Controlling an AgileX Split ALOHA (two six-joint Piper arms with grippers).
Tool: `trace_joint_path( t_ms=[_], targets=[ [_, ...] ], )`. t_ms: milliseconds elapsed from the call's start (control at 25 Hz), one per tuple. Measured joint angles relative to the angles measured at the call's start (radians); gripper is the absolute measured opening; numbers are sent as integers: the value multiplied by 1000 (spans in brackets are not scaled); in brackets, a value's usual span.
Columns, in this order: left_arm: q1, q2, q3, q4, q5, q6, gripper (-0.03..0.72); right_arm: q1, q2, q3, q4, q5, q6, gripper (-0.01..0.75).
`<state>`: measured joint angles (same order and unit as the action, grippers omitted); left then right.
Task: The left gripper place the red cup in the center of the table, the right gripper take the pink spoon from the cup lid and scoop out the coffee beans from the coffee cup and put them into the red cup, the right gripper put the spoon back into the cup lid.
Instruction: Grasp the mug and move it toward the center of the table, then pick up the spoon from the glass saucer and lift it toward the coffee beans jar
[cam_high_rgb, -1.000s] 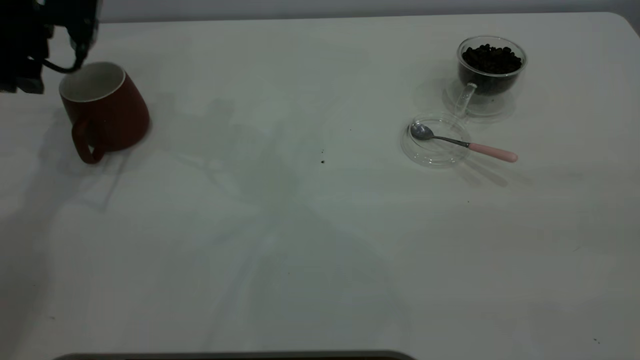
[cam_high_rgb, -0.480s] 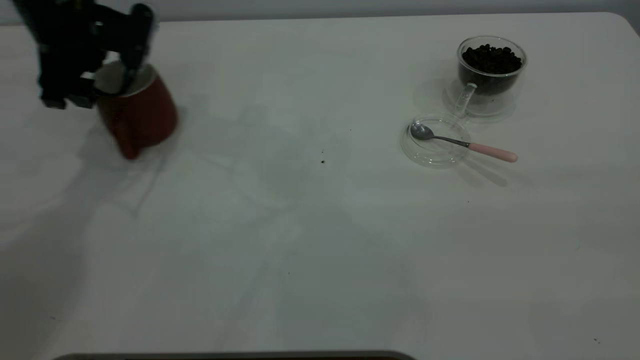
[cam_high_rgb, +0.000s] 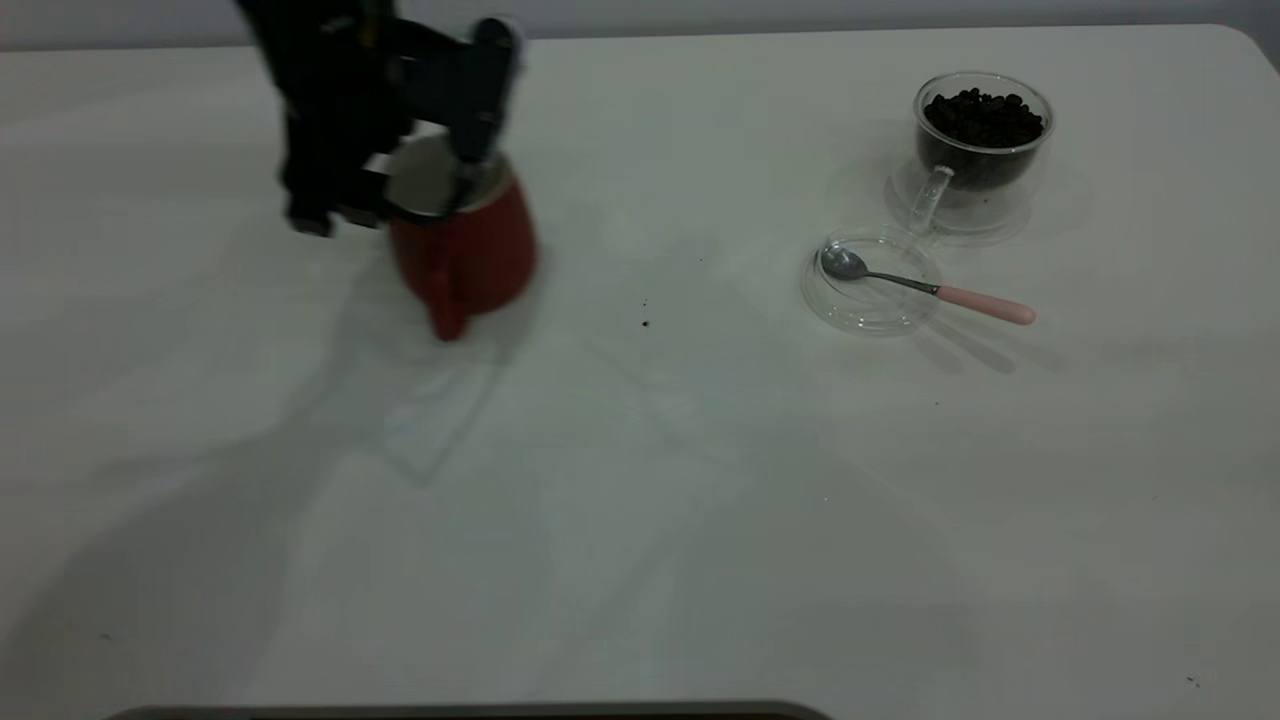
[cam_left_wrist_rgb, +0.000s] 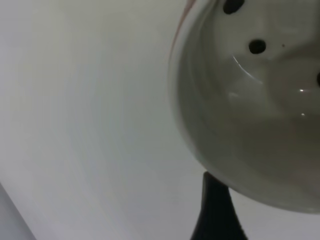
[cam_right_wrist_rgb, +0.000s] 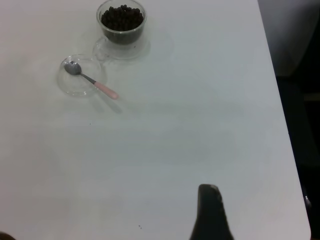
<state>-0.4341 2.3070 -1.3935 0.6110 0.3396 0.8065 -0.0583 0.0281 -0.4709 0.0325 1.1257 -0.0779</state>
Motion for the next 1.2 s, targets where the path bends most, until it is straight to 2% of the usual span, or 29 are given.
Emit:
trace_joint_path(
  t_ms=[240, 400, 560, 800, 960, 1200],
  targets=[
    [-100, 0, 0, -1, -6, -78, 569, 0, 0, 0, 0, 0, 0, 575],
    [-122, 0, 0, -3, 11, -228, 569, 0, 0, 0, 0, 0, 0, 575],
    [-118, -47, 0, -4, 145, -389, 569, 0, 0, 0, 0, 0, 0, 575],
    [-97, -248, 0, -11, 420, -686, 569, 0, 0, 0, 0, 0, 0, 575],
    [-86, -403, 0, 8, 519, -894, 569, 0, 0, 0, 0, 0, 0, 575],
    [-86, -655, 0, 110, 659, -1104, 569, 0, 0, 0, 0, 0, 0, 575]
  ],
)
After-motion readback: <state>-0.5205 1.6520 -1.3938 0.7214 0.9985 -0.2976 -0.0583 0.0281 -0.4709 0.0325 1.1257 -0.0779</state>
